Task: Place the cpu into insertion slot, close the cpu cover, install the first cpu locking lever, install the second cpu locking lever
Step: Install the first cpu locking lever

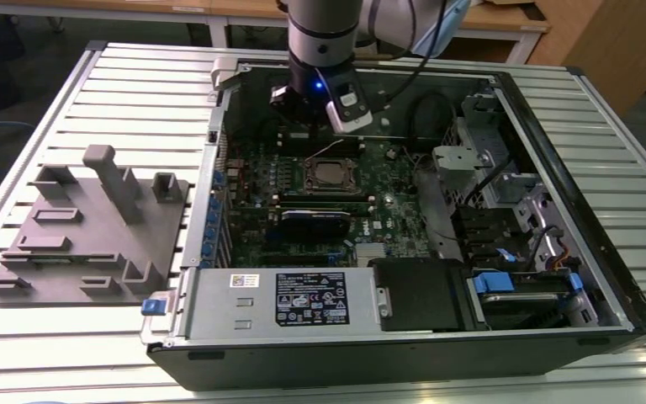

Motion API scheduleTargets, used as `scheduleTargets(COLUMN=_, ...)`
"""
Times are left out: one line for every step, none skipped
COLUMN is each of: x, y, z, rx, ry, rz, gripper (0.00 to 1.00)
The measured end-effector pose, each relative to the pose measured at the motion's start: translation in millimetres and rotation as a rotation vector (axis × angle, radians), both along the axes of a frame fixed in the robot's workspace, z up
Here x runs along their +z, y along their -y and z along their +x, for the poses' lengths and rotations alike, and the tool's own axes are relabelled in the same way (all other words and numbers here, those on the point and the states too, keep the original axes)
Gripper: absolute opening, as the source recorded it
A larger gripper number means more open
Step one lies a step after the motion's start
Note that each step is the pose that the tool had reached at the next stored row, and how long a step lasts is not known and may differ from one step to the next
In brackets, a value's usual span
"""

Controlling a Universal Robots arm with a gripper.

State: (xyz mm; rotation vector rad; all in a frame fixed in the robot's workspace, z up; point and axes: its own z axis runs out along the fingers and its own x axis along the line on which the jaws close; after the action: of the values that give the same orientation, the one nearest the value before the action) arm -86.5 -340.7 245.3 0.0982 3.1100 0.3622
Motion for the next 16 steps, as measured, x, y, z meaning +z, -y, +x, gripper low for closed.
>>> scheduleTargets(x=-0.2, y=0.0, z=0.6, rx=0.000, ry=0.0000, rz=0.0000, gripper=0.10)
scheduleTargets(x=-0.3, y=0.0, z=1.2, rx=0.000, ry=-0.0001, rz=-0.0001, gripper=0.10)
scheduleTargets(x=-0.4, y=0.0, z=1.7, rx=0.000, ry=-0.0001, rz=-0.0002, gripper=0.10)
scheduleTargets(x=-0.5, y=0.0, z=2.2, rx=0.000, ry=-0.0001, rz=-0.0001, gripper=0.10)
scheduleTargets(x=-0.6, y=-0.1, z=2.7, rx=0.000, ry=-0.0001, rz=-0.0001, gripper=0.10)
scheduleTargets(x=-0.7, y=-0.1, z=3.1, rx=0.000, ry=-0.0001, rz=-0.0001, gripper=0.10)
scheduleTargets(x=-0.8, y=-0.1, z=3.6, rx=0.000, ry=0.0000, rz=-0.0001, gripper=0.10)
scheduleTargets(x=-0.9, y=-0.1, z=4.1, rx=0.000, ry=0.0000, rz=-0.0001, gripper=0.10)
scheduleTargets(x=-1.0, y=-0.1, z=4.6, rx=0.000, ry=-0.0001, rz=-0.0001, gripper=0.10)
scheduleTargets(x=-1.2, y=-0.1, z=5.1, rx=0.000, ry=-0.0001, rz=-0.0001, gripper=0.10)
scheduleTargets(x=-1.3, y=-0.1, z=5.4, rx=0.000, ry=-0.0001, rz=-0.0001, gripper=0.10)
scheduleTargets(x=-1.4, y=-0.1, z=5.8, rx=0.000, ry=-0.0001, rz=-0.0001, gripper=0.10)
scheduleTargets(x=-1.5, y=-0.1, z=6.0, rx=0.000, ry=-0.0001, rz=-0.0002, gripper=0.10)
scheduleTargets(x=-1.6, y=-0.1, z=6.2, rx=0.000, ry=-0.0001, rz=-0.0002, gripper=0.10)
scheduleTargets(x=-1.7, y=-0.1, z=6.4, rx=0.000, ry=-0.0001, rz=-0.0002, gripper=0.10)
scheduleTargets(x=-1.7, y=-0.1, z=6.6, rx=0.000, ry=0.0000, rz=-0.0001, gripper=0.10)
